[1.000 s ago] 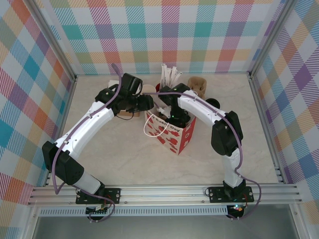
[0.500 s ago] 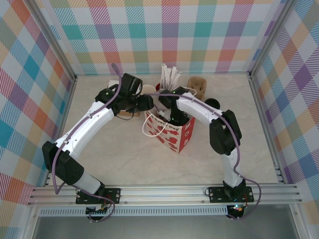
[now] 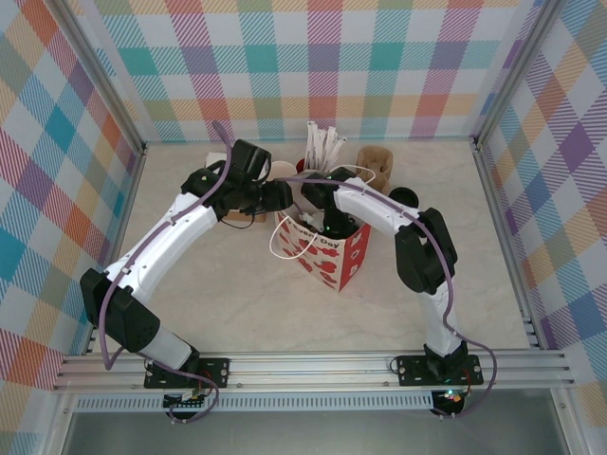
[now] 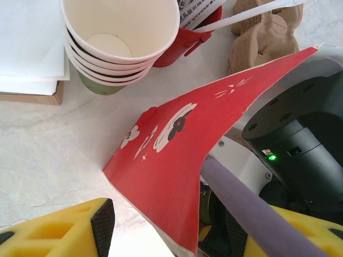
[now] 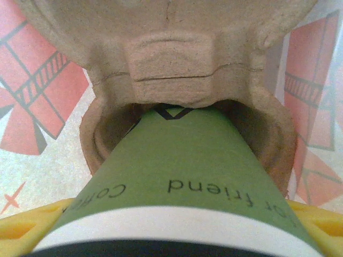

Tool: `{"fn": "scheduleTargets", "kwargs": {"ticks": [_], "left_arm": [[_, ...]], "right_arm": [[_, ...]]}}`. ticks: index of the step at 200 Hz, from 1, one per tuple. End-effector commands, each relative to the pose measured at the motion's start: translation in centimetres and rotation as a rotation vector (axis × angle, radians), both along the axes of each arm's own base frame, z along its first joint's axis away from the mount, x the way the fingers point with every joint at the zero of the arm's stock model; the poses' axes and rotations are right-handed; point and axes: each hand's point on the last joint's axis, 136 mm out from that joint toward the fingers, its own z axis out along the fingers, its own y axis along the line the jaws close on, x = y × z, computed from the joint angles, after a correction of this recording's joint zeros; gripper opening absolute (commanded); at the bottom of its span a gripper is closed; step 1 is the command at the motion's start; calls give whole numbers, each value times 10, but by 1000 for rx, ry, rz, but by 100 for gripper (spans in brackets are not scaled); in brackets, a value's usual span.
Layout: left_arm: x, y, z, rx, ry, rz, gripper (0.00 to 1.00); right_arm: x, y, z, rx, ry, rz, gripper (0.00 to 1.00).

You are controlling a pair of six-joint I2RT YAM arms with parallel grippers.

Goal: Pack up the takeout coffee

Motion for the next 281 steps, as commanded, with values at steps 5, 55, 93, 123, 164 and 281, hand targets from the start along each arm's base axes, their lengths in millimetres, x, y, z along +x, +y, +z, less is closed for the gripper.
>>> {"fn": "scheduleTargets", "kwargs": {"ticks": [5, 55, 93, 123, 164, 281], "left_arm": [[-6, 1, 2, 3, -4, 0, 59], [-5, 0, 2, 2, -1, -2, 59], [-5, 0, 3, 1, -4, -2, 59], [-5, -1, 3, 1, -2, -3, 59], [-4, -1, 1, 3, 2, -3, 59], [-5, 0, 2, 4, -1, -1, 60]], "right_arm": [[-6, -2, -5, -8, 34, -13, 74], [-5, -1, -3, 0, 30, -12, 74], [-5, -1, -5, -6, 35, -12, 74], [-6, -2, -6, -11, 41, -13, 74], [-7, -2, -7, -9, 47, -12, 74], [0, 1, -8, -1, 11, -16, 74]]}}
